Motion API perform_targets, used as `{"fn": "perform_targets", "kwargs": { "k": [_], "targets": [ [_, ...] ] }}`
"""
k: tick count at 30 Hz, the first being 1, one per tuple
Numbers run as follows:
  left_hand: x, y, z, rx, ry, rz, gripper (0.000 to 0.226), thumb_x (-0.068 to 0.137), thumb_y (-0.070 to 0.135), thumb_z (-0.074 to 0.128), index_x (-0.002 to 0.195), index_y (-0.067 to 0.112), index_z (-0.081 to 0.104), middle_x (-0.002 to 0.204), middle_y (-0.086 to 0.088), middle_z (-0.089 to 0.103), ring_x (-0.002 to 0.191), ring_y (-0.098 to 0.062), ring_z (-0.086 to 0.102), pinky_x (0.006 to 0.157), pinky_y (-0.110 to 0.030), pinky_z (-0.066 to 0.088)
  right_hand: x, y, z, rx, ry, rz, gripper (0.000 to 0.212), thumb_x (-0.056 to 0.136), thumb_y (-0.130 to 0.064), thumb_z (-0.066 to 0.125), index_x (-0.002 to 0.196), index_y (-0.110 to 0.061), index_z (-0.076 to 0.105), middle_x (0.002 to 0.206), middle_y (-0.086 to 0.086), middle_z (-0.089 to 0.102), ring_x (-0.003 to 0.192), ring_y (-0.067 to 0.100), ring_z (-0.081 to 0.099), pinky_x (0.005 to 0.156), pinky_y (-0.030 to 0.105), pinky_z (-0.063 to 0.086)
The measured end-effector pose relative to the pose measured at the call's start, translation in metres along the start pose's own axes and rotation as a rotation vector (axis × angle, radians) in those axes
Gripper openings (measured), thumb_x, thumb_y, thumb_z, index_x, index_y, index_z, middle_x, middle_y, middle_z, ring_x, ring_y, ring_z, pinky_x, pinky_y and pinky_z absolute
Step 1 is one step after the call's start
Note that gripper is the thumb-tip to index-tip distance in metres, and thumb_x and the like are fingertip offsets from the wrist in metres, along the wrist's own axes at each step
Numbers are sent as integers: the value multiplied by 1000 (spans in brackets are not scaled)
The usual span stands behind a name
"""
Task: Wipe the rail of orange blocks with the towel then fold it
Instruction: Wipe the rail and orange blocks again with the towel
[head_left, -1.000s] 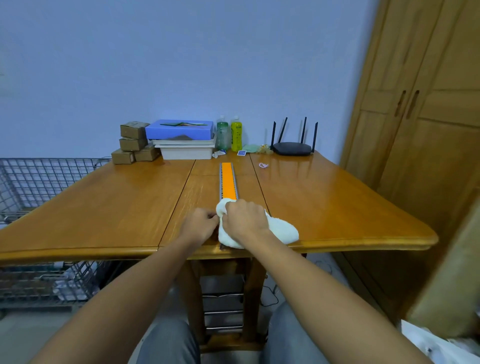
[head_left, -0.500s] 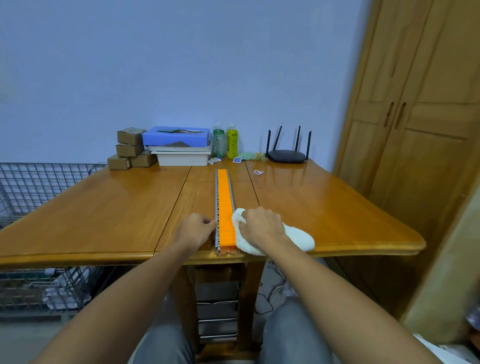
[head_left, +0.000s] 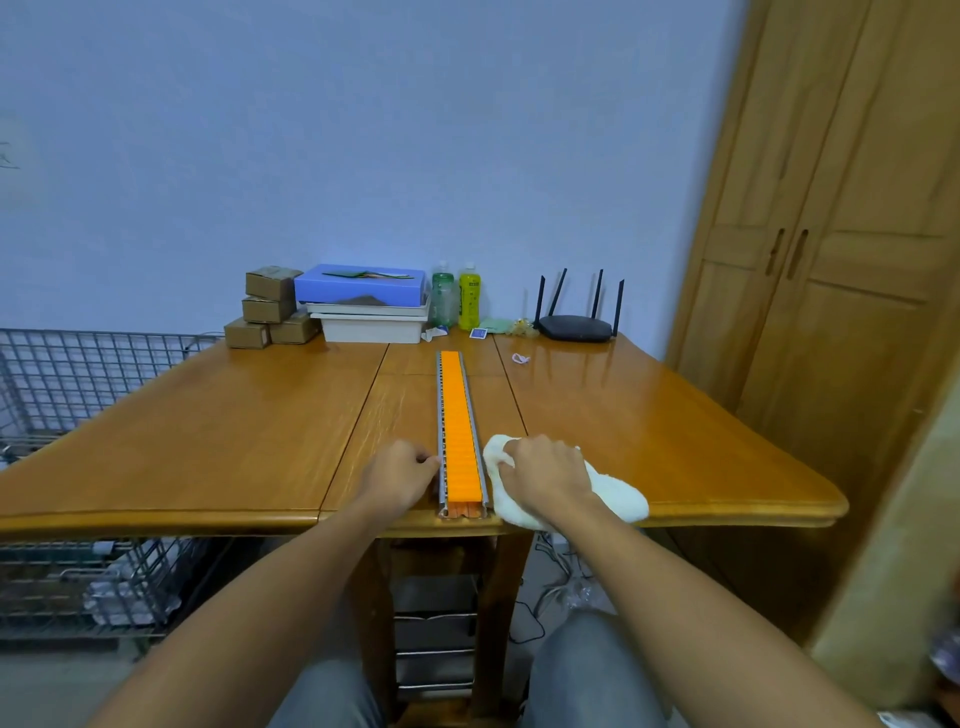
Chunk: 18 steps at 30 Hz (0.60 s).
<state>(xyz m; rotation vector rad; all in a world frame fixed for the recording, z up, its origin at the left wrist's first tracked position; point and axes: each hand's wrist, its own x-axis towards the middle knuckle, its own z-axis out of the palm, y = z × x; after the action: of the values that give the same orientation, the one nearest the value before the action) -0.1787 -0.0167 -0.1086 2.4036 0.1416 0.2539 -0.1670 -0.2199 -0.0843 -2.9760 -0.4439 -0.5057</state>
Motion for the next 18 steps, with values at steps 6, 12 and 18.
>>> {"fn": "perform_targets", "kwargs": {
  "k": [6, 12, 18],
  "targets": [
    [13, 0, -1, 15, 15, -17, 18, 103, 28, 55, 98, 19, 69, 91, -5, 70, 84, -18, 67, 70, -33, 54, 21, 5, -10, 6, 78, -3, 30, 100, -37, 46, 113, -21, 68, 97, 3, 68, 80, 26, 63, 61, 32, 39],
    [42, 1, -4, 50, 11, -13, 21, 104, 27, 53, 96, 18, 70, 88, -7, 70, 83, -22, 68, 69, -33, 54, 53, 15, -21, -6, 110, 19, 32, 101, -39, 45, 118, -23, 68, 101, 3, 68, 84, 24, 64, 64, 32, 40],
    [85, 11, -15, 111, 27, 46, 20, 103, 24, 54, 99, 16, 72, 86, -1, 69, 81, -15, 66, 73, -34, 57, 93, 19, -27, -15, 112, 42, 33, 101, -39, 45, 118, -24, 68, 101, 4, 69, 84, 24, 65, 65, 32, 44]
  ]
}}
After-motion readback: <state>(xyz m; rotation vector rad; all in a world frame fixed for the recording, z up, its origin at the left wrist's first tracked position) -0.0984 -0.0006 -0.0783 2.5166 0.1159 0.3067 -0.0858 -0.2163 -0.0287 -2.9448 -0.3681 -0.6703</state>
